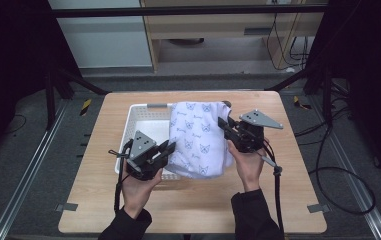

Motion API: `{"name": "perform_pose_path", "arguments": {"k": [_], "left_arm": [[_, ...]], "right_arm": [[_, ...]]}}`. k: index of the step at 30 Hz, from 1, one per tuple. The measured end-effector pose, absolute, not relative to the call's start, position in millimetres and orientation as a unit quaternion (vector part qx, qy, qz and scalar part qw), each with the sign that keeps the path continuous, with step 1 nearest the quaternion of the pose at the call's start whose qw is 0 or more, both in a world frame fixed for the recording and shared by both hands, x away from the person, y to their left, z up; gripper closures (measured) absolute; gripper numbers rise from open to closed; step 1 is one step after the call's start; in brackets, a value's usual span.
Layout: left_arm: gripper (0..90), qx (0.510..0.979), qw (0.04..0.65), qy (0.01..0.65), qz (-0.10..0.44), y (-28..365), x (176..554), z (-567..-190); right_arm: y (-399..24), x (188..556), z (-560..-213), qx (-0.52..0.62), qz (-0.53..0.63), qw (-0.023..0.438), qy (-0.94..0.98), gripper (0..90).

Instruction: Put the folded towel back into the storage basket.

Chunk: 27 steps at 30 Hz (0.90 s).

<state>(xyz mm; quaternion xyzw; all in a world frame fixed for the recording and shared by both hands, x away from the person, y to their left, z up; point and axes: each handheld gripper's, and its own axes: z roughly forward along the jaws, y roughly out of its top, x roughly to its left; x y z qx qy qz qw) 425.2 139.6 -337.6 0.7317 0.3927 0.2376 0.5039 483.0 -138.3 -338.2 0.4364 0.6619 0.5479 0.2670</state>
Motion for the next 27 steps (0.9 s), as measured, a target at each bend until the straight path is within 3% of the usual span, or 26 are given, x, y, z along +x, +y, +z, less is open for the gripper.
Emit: {"name": "perform_pose_path", "arguments": {"k": [27], "left_arm": [[79.9, 0.707, 0.505, 0.423, 0.256, 206, 426, -336]], "right_arm": [[-72, 502, -325, 0.408, 0.552, 0.255, 0.681, 76.2]]}}
